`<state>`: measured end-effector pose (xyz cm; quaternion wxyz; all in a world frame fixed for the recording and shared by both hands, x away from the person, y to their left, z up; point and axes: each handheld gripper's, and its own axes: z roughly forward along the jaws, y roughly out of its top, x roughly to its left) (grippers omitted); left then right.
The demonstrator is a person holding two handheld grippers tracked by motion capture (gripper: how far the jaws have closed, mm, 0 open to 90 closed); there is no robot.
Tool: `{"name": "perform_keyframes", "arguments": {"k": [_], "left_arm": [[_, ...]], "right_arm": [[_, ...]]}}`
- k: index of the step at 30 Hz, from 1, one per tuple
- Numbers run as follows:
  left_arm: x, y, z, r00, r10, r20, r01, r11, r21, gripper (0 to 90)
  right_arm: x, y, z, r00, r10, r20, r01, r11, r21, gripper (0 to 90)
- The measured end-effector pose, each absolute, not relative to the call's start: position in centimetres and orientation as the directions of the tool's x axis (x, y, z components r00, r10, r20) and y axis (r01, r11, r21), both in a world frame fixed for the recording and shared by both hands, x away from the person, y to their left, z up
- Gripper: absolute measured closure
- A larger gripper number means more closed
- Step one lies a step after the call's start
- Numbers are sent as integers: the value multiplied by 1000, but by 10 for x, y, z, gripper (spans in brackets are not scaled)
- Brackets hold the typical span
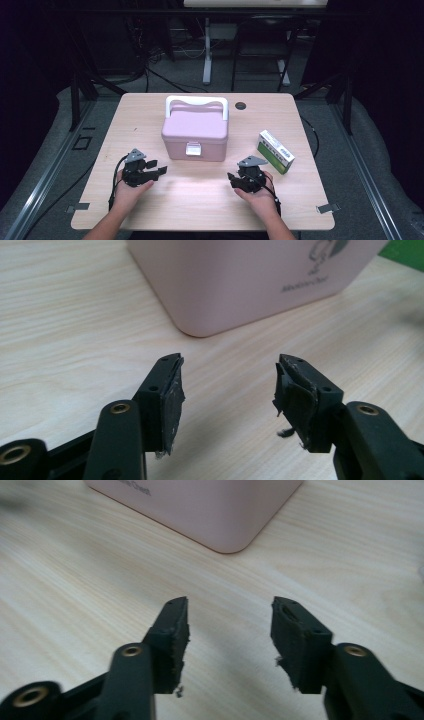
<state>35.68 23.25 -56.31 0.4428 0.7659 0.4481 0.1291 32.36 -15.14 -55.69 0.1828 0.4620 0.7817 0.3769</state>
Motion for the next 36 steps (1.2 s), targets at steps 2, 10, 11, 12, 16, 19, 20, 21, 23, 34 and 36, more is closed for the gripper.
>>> {"name": "perform_keyframes", "arguments": {"k": [2,10,11,12,16,19,20,21,23,34,36], "left_arm": [[358,235,-563,562,799,-214,569,-186,801,462],[352,232,-559,586,793,-170,552,-236,800,445],[352,230,-558,595,786,-168,549,-244,799,442],[352,230,-558,595,786,-168,549,-244,799,441],[351,226,-558,614,779,-128,537,-293,791,441],[355,228,-560,602,787,-136,542,-277,793,451],[356,228,-560,593,794,-132,537,-267,800,455],[357,229,-560,587,799,-132,540,-266,798,456],[360,232,-560,591,794,-145,548,-262,794,471],[373,240,-558,545,813,-206,580,-188,793,562],[376,240,-558,539,819,-197,586,-197,786,570]], "right_arm": [[320,-154,-558,-496,864,89,589,259,766,540],[315,-155,-557,-489,869,76,576,256,777,549],[317,-154,-558,-484,871,78,587,258,767,541],[317,-154,-558,-484,871,78,587,258,767,541],[325,-151,-564,-483,873,72,589,262,765,567],[328,-148,-565,-485,873,53,567,268,779,579],[330,-147,-565,-486,872,54,564,266,782,578],[332,-146,-566,-488,871,58,563,263,783,572],[338,-144,-568,-493,867,72,566,256,784,567],[355,-139,-569,-472,881,41,557,262,788,600],[356,-139,-568,-465,884,41,557,256,790,609]]}}
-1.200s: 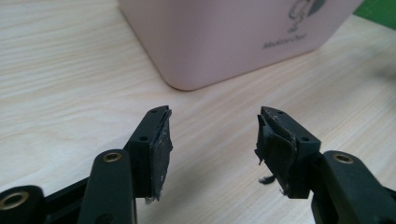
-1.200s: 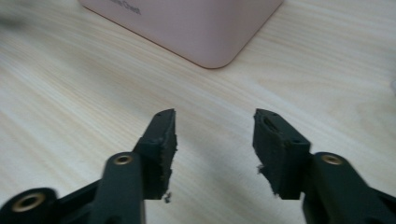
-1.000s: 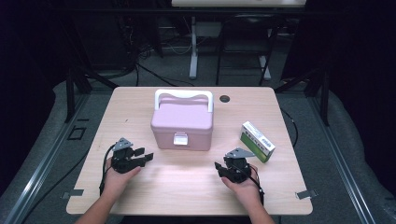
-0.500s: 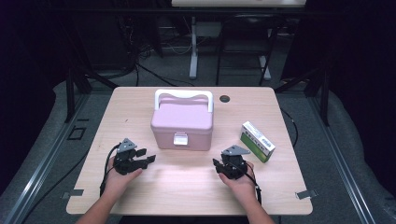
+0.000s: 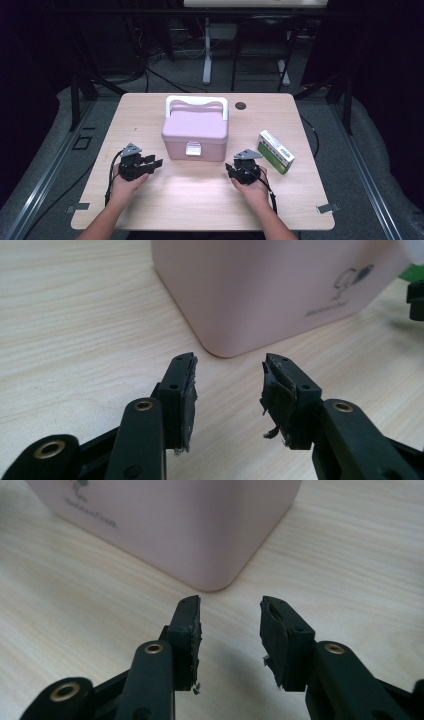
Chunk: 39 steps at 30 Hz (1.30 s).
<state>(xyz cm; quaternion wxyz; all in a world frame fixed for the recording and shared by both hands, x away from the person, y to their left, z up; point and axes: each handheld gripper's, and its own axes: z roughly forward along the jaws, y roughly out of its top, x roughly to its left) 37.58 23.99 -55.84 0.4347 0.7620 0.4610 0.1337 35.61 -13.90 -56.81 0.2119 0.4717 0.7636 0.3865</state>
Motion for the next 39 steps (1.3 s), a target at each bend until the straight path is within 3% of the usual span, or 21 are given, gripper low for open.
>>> {"name": "perform_keyframes", "arguments": {"k": [6,9,25,29,33,36,39], "left_arm": [[395,239,-553,516,836,-187,576,-177,798,628],[403,239,-554,505,833,-228,588,-138,797,667],[424,224,-558,517,830,-207,583,-165,795,794],[423,220,-554,518,834,-189,572,-173,802,866],[420,217,-555,518,832,-198,573,-165,803,898],[416,214,-552,525,833,-173,569,-193,799,899],[412,213,-551,533,831,-162,568,-209,796,899]], "right_arm": [[371,-142,-568,-434,898,77,568,206,797,661],[377,-141,-567,-422,903,78,567,196,800,676],[403,-136,-561,-396,915,79,547,166,820,766],[404,-136,-560,-394,914,93,553,155,819,780],[401,-130,-559,-400,915,53,539,188,821,893],[399,-125,-558,-387,922,-12,524,230,820,900],[398,-127,-558,-385,923,3,532,220,818,900]]}}
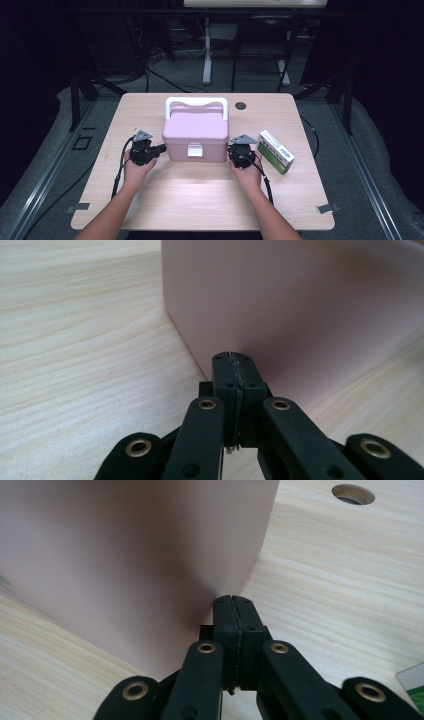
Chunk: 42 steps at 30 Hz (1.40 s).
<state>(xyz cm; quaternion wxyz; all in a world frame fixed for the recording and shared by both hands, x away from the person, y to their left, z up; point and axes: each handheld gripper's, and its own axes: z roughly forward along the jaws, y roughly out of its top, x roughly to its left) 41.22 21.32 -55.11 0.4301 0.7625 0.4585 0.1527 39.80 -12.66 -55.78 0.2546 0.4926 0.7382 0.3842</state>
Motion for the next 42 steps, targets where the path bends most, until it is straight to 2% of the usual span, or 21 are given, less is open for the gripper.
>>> {"name": "perform_keyframes", "arguments": {"k": [8,21,26,30,42], "left_arm": [[402,214,-551,523,835,-172,581,-201,789,900],[376,213,-548,540,823,-173,589,-223,777,900],[371,214,-548,549,816,-184,597,-229,769,900],[366,215,-546,555,817,-158,590,-253,767,900],[352,218,-546,562,806,-187,607,-248,755,900]], "right_arm": [[390,-127,-556,-397,918,14,543,222,810,900],[365,-129,-551,-441,897,-38,547,302,781,900],[363,-130,-550,-450,893,-28,555,304,774,900],[358,-129,-549,-463,886,-35,555,321,768,900],[342,-129,-548,-474,880,-24,562,324,761,900]]}}
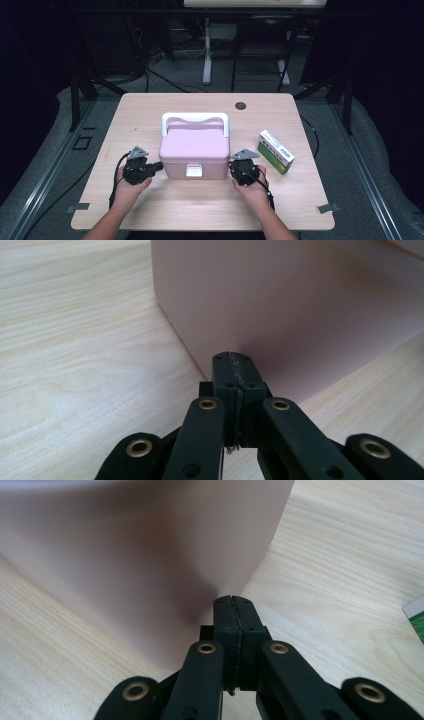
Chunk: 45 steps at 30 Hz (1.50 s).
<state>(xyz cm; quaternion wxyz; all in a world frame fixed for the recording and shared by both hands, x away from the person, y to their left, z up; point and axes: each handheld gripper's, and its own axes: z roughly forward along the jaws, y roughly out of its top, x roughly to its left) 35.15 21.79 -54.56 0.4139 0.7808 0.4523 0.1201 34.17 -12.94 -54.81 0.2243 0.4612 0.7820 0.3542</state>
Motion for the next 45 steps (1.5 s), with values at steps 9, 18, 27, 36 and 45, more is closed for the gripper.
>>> {"name": "perform_keyframes", "arguments": {"k": [9,18,27,36,45], "left_arm": [[340,218,-545,575,796,-188,605,-259,753,900],[327,221,-543,593,784,-183,606,-285,743,900],[317,224,-543,596,778,-198,615,-284,735,900],[305,226,-542,608,771,-191,613,-302,730,900],[291,227,-541,620,761,-189,612,-318,724,900]], "right_arm": [[331,-131,-546,-486,873,-31,568,343,748,900],[318,-129,-545,-501,865,-33,567,357,742,900],[306,-130,-544,-533,846,-28,563,379,734,900],[293,-130,-543,-558,828,-46,549,410,728,900],[278,-131,-542,-577,816,-35,549,420,722,900]]}}
